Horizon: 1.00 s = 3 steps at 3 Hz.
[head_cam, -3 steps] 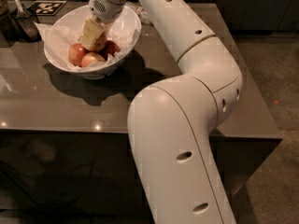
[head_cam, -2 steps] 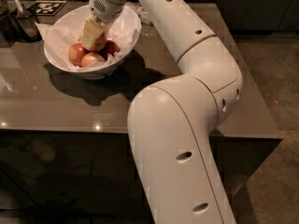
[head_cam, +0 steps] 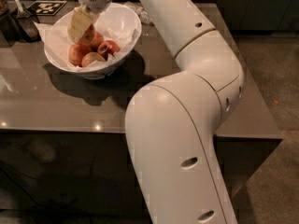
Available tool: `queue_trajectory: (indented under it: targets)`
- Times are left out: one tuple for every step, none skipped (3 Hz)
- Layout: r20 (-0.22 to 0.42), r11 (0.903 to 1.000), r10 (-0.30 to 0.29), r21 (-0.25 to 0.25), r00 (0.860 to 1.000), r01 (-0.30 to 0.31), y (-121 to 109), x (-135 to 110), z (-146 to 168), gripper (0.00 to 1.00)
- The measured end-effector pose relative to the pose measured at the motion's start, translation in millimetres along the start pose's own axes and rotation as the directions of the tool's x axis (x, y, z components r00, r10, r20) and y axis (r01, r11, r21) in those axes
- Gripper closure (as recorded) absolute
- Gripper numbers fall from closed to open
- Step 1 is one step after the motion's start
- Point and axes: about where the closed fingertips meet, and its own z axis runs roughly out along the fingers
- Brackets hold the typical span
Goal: Pick apple from white bowl
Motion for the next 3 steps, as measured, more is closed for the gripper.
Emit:
queue_trajectory:
  targets:
    - [0.02,0.9984,-0.056,-0.002,0.998,0.056,16,-20,-18,1.0]
    - [0.043,0.9932,-0.116,0.012,0.992,0.116,30,-41,-39,1.0]
    - [0.076,0.982,-0.187,0.041,0.979,0.184,45,-64,-65,1.0]
